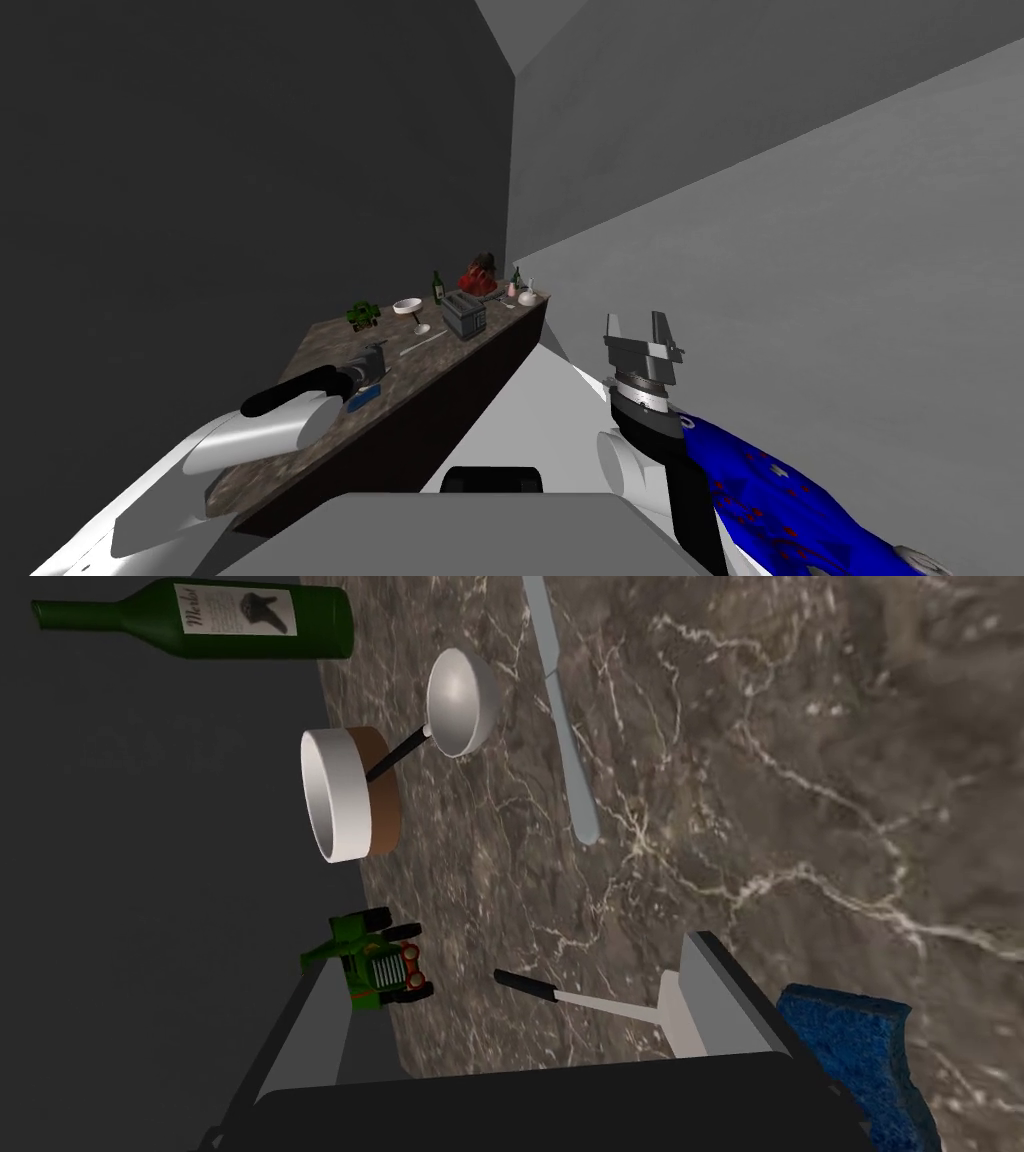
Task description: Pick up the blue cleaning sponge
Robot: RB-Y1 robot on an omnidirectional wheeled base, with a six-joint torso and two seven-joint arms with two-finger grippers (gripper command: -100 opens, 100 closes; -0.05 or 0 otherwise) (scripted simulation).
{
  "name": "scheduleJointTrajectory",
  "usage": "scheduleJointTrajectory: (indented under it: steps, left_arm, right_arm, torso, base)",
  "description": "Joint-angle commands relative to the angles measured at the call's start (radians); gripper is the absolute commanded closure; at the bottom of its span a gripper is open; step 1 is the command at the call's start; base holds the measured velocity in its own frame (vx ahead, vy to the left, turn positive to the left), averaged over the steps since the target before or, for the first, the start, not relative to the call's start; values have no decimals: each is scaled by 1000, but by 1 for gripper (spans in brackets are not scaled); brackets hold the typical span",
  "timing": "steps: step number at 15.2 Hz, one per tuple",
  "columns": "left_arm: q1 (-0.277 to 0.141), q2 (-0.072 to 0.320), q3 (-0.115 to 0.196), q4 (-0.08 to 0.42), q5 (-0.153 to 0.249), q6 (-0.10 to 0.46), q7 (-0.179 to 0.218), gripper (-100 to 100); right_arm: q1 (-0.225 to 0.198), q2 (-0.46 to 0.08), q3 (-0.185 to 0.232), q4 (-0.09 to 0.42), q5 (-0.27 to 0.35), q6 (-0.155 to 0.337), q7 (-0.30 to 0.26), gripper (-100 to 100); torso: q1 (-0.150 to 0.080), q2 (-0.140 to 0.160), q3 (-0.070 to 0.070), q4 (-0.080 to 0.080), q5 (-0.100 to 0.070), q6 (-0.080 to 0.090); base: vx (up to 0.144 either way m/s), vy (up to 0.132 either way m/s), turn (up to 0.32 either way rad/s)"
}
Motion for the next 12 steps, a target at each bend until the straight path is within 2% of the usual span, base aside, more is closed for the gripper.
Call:
scheduleJointTrajectory:
  steps: [1,2,5,6,8,9,12]
  left_arm:
    - [-3,0,2,3,1,31,2,-100]
    - [-15,5,18,12,13,66,11,-100]
    - [-15,5,18,12,13,107,11,-100]
    - [-27,10,34,20,25,140,20,-100]
    - [-27,10,34,20,25,182,20,-100]
    - [-39,14,50,28,37,206,29,-100]
    - [-39,14,50,28,37,256,29,-100]
  right_arm:
    - [0,0,0,0,0,0,0,0]
    - [0,0,0,0,0,0,0,0]
    - [0,0,0,0,0,0,0,0]
    - [0,0,0,0,0,0,0,0]
    - [0,0,0,0,0,0,0,0]
    - [0,0,0,0,0,0,0,0]
    - [0,0,0,0,0,0,0,0]
  torso:
    - [0,0,0,0,0,0]
    - [0,0,0,0,0,0]
    - [0,0,0,0,0,0]
    - [0,0,0,0,0,0]
    - [0,0,0,0,0,0]
    - [0,0,0,0,0,0]
    - [0,0,0,0,0,0]
  base:
    - [6,7,1]
    - [10,8,-79]
    - [11,11,-57]
    - [8,8,-78]
    - [10,13,-84]
    - [15,15,-92]
    - [13,14,-45]
